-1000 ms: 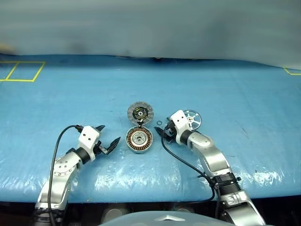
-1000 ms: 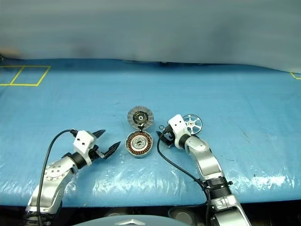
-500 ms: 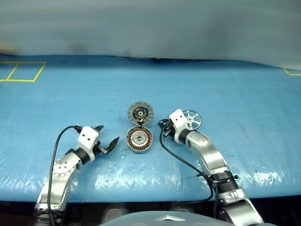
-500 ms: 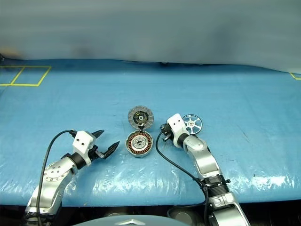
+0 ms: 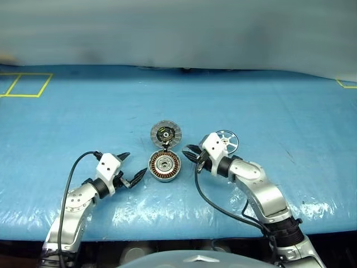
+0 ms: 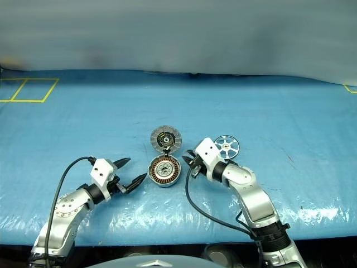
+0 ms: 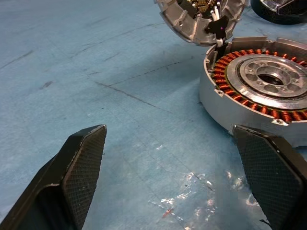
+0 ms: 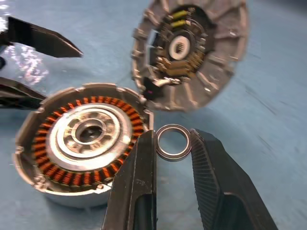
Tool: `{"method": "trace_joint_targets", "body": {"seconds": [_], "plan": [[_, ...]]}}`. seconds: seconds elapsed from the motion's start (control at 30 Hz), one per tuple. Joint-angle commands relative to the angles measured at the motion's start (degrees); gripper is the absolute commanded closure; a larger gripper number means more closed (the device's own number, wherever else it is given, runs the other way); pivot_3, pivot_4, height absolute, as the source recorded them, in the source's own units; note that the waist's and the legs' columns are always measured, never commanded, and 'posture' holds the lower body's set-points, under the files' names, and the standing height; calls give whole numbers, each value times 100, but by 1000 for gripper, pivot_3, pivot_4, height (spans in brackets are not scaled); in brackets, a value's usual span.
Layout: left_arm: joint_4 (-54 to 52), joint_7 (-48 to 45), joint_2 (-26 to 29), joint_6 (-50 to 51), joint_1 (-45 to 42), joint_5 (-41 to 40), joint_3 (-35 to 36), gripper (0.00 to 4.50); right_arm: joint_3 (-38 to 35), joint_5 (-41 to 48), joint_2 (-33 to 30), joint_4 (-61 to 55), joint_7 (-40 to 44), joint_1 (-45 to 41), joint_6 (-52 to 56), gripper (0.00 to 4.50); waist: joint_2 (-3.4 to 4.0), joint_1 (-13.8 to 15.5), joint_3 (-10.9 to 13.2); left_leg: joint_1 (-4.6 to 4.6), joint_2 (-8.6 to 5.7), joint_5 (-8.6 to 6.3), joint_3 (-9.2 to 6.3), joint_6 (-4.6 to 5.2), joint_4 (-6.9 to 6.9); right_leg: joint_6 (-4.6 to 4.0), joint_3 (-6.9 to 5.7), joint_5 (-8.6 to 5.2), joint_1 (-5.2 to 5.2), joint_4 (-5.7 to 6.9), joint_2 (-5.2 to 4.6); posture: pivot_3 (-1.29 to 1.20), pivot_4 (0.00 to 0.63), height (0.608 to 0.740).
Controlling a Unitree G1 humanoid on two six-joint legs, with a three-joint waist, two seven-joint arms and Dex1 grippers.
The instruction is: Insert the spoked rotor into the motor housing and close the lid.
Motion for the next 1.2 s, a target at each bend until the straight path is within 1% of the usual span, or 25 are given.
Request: {"method": "trace_joint_targets", "body": {"seconds": [0.03,0.1,0.27,0.93,1.0,1.03,1.1,1.13,1.2], "plan": [[-188,-110,68,-138,-9,-70,-14,0,202,93,62,-233,126,-195,17,3851,0,6,0,0,-1,0,0,1,1,0,0,0,0,0,0,0,150,740],[-188,-152,85,-146,7,-58,-28,0,452,38,128,-97,194,-271,-19,3851,0,6,0,0,-1,0,0,1,2,0,0,0,0,-1,-1,0,150,740],[-174,-146,83,-170,36,-38,-19,0,768,-160,271,382,151,-417,-142,3851,0,5,0,0,-1,0,0,1,0,0,-1,0,-2,-1,-1,0,150,740],[-159,-3,86,-213,116,1,9,0,852,-169,320,551,219,-364,-72,3851,0,7,0,0,-2,0,0,0,0,0,-2,0,-1,-1,-1,0,150,740],[-153,12,85,-217,117,8,13,0,859,-188,327,554,203,-369,-71,3112,0,7,0,0,-2,0,0,0,0,0,-1,0,-1,-1,-1,0,150,740],[-152,16,86,-220,120,9,16,0,861,-196,330,547,197,-368,-82,2874,0,8,0,0,-2,0,0,0,0,0,-2,0,-1,-1,-1,0,150,740],[-146,20,89,-224,123,12,22,0,841,-159,357,492,210,-365,-140,2139,0,7,0,0,-2,0,0,0,1,0,-2,0,-1,-1,-1,0,150,740],[-143,23,90,-227,124,15,25,0,821,-132,375,457,210,-367,-152,1860,0,7,0,0,-2,0,0,0,1,0,-2,0,-1,-1,-1,0,150,740],[-134,29,90,-230,126,20,26,0,766,-75,418,395,200,-380,-145,1860,0,9,0,0,-2,0,0,0,1,0,-2,0,-1,-1,-1,0,150,740]]}}
